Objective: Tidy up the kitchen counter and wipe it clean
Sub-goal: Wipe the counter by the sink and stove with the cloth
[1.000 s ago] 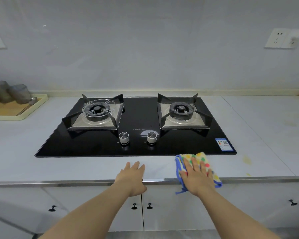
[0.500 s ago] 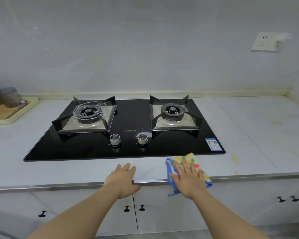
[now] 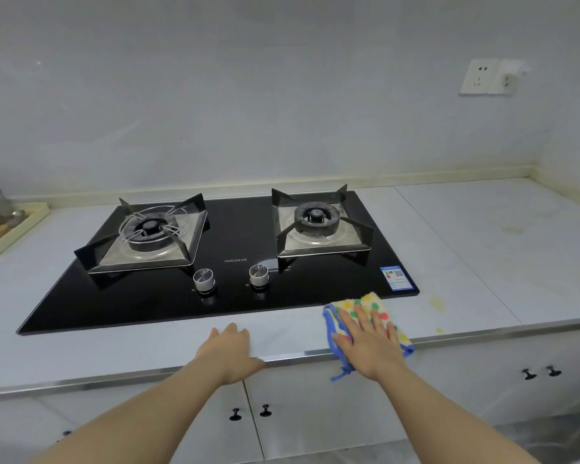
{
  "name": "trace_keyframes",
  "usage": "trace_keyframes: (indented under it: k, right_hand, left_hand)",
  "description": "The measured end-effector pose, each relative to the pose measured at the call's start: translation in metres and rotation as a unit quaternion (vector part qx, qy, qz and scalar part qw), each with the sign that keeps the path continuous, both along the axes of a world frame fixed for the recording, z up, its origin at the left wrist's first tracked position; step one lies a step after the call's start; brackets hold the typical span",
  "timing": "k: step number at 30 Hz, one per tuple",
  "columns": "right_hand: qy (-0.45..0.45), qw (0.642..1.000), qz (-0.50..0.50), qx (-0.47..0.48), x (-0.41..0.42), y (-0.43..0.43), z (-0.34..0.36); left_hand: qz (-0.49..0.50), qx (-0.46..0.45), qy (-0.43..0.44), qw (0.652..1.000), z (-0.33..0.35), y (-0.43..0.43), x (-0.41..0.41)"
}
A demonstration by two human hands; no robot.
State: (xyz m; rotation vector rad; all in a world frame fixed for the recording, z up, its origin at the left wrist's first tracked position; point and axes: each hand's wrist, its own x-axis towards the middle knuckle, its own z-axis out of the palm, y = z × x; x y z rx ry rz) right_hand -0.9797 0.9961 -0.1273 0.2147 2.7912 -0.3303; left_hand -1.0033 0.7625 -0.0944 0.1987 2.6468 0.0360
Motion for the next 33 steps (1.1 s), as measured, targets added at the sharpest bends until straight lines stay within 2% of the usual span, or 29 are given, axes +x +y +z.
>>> trace_keyframes:
  k: [2,5,8,18,21,27,33]
  right_hand:
    - [0.002,1.0,-0.016,0.008,-0.004,0.004,0.0]
    - [0.005,1.0,-0.018,0.017,-0.007,0.005,-0.001]
    - [0.002,0.999,-0.019,0.034,-0.007,0.013,-0.003]
    - [-0.027,0.993,-0.104,0.041,-0.015,0.033,0.0]
    - [-0.027,0.994,-0.099,0.027,-0.013,0.025,0.005]
    - [-0.033,0.984,-0.172,0.02,-0.016,0.038,0.005]
    - [-0.01,0.981,-0.191,0.019,-0.014,0.076,0.0]
  left_hand:
    - [-0.008,0.017,0.007,1.0,0.006,0.018,-0.006]
    - [-0.095,0.082,0.057,0.99,0.012,0.057,-0.012]
    - [-0.167,0.127,0.052,0.976,0.014,0.091,-0.016]
    - [-0.32,0.107,0.007,0.941,0.004,0.142,-0.076]
    - [-0.336,0.107,0.005,0.936,0.005,0.148,-0.085]
    - [-0.393,0.116,-0.002,0.912,0.006,0.18,-0.089]
    - [-0.407,0.087,0.009,0.909,0.005,0.203,-0.096]
